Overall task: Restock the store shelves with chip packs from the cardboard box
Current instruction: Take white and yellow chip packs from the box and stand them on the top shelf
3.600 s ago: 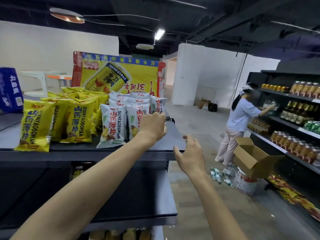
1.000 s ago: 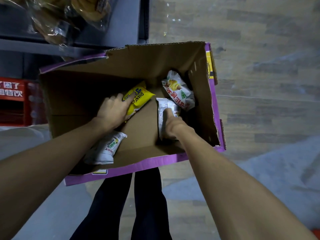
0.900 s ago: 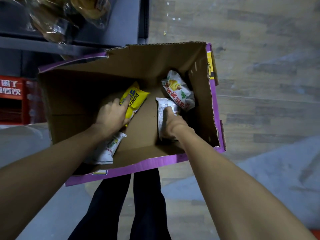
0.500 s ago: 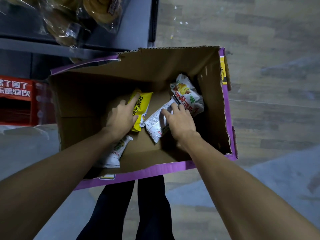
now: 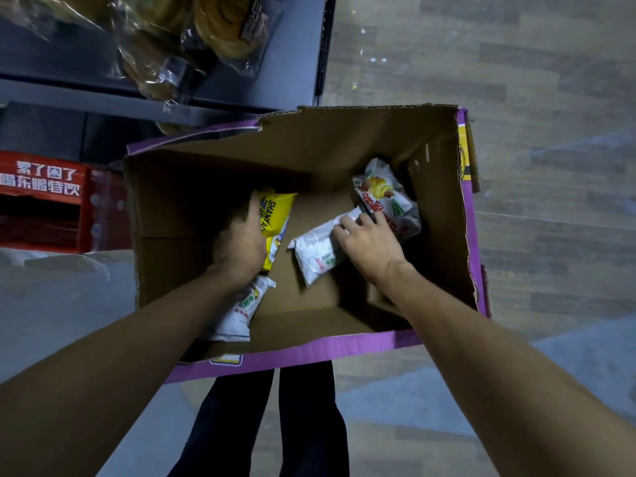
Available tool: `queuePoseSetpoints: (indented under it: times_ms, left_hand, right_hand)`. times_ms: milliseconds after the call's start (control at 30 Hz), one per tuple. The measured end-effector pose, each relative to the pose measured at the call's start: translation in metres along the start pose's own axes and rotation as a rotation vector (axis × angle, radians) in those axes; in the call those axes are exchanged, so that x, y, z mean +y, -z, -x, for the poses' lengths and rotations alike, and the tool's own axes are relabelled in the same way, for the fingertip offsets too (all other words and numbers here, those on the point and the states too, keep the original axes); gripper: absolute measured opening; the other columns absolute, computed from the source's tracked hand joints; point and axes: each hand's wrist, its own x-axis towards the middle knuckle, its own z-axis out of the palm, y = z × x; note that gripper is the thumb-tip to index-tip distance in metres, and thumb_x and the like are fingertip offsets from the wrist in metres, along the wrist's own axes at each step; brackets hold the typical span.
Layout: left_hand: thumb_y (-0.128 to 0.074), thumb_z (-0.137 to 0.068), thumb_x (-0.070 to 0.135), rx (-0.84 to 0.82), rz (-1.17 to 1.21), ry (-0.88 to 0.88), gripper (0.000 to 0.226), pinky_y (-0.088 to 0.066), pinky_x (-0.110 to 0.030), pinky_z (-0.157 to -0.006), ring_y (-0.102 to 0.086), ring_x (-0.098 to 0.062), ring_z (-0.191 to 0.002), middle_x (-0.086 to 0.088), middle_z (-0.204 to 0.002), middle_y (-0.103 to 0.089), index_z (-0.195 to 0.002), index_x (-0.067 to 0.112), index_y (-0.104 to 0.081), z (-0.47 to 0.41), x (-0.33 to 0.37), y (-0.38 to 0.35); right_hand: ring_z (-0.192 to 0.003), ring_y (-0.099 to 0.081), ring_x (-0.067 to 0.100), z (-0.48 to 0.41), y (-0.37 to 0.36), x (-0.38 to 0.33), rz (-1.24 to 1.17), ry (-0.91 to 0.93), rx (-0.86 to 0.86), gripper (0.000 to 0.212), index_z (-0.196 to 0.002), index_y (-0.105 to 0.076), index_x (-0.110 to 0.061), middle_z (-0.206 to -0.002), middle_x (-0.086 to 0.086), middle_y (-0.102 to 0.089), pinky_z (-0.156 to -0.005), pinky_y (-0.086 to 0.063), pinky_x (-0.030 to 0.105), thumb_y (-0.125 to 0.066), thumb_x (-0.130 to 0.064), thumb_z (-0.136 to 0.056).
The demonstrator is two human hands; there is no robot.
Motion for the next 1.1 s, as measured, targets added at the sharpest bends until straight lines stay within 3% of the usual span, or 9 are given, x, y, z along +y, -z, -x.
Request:
queuePoseSetpoints:
  times_ms: [100,167,267,433,533,633,767,1000,1100]
  left_hand:
    - [-0.060,-0.091,0.019,-0.019,0.021,0.043,0.084,-0.049,-0.045,-0.080,-0.061,-0.042,-0.098,-0.021,-0.115,-0.058,-0.154,0.031,-0.006,0.001,0.000,0.002]
    - [-0.059,-0.092,0.018,-0.034,0.024,0.060,0.084,-0.049,-0.045,-0.080,-0.060,-0.041,-0.100,-0.021,-0.118,-0.055,-0.153,0.033,-0.004,0.005,0.000,0.001]
    - [-0.057,-0.093,0.018,-0.012,0.007,0.056,0.083,-0.048,-0.043,-0.074,-0.061,-0.039,-0.096,-0.019,-0.116,-0.055,-0.153,0.036,-0.002,0.008,-0.002,0.000]
    - [-0.056,-0.093,0.023,-0.020,0.008,0.000,0.081,-0.048,-0.041,-0.074,-0.061,-0.038,-0.094,-0.016,-0.115,-0.055,-0.152,0.040,-0.004,0.011,-0.004,0.003]
    - [-0.059,-0.092,0.025,-0.004,-0.010,-0.047,0.083,-0.047,-0.039,-0.069,-0.062,-0.036,-0.089,-0.016,-0.109,-0.055,-0.151,0.044,-0.003,0.012,-0.003,0.007]
    - [-0.063,-0.091,0.028,-0.022,-0.007,-0.081,0.082,-0.046,-0.038,-0.070,-0.061,-0.036,-0.089,-0.015,-0.104,-0.056,-0.152,0.043,-0.010,0.013,0.002,0.009]
    - [-0.064,-0.090,0.033,-0.105,-0.002,-0.061,0.084,-0.045,-0.038,-0.079,-0.058,-0.038,-0.099,-0.016,-0.113,-0.049,-0.152,0.046,-0.009,0.012,0.009,0.007]
    - [-0.073,-0.080,0.047,-0.173,-0.080,-0.069,0.101,-0.047,-0.041,-0.086,-0.054,-0.039,-0.109,-0.017,-0.123,-0.043,-0.152,0.045,-0.003,0.006,0.014,0.002]
    - [-0.074,-0.077,0.049,-0.139,-0.118,-0.080,0.106,-0.046,-0.039,-0.088,-0.053,-0.036,-0.109,-0.017,-0.122,-0.044,-0.153,0.041,-0.002,0.006,0.016,-0.006]
  right_hand:
    - [-0.104,-0.060,0.033,0.000,0.012,0.012,-0.240,-0.062,-0.023,0.035,-0.126,-0.040,-0.012,-0.120,0.010,-0.059,-0.087,-0.042,0.043,-0.052,-0.023,-0.094]
    - [-0.093,-0.063,0.038,0.002,0.015,0.018,-0.606,-0.176,-0.062,0.030,-0.117,-0.037,-0.009,-0.107,0.016,-0.063,-0.074,-0.044,0.041,-0.048,-0.027,-0.097]
    - [-0.095,-0.061,0.035,0.001,0.016,0.021,-1.037,-0.429,-0.215,0.025,-0.109,-0.040,-0.008,-0.101,0.015,-0.060,-0.076,-0.045,0.039,-0.047,-0.029,-0.098]
    - [-0.112,-0.059,0.039,0.009,0.023,0.017,-0.614,-0.663,-0.172,0.038,-0.132,-0.039,-0.002,-0.127,0.018,-0.056,-0.081,-0.049,0.039,-0.049,-0.012,-0.097]
    - [-0.110,-0.059,0.035,0.016,0.031,0.011,-0.383,-0.565,-0.026,0.044,-0.135,-0.033,-0.009,-0.130,0.015,-0.050,-0.073,-0.050,0.040,-0.051,-0.011,-0.095]
    - [-0.124,-0.043,0.032,0.013,0.031,0.004,-0.240,-0.419,0.012,0.073,-0.143,-0.024,-0.020,-0.139,0.013,-0.036,-0.073,-0.052,0.038,-0.069,-0.023,-0.085]
    - [-0.133,-0.038,0.035,-0.002,0.016,-0.015,-0.473,-0.430,-0.190,0.084,-0.154,-0.007,-0.024,-0.154,0.014,-0.022,-0.093,-0.047,0.042,-0.063,-0.024,-0.091]
    - [-0.116,-0.057,0.033,-0.016,0.021,-0.036,-0.533,-0.508,-0.228,0.078,-0.154,-0.007,-0.017,-0.134,0.018,-0.049,-0.086,-0.047,0.038,-0.056,-0.013,-0.093]
    - [-0.119,-0.056,0.036,-0.017,0.014,-0.052,-0.574,-0.522,-0.264,0.103,-0.154,0.014,-0.017,-0.150,0.031,-0.026,-0.091,-0.048,0.038,-0.066,-0.017,-0.089]
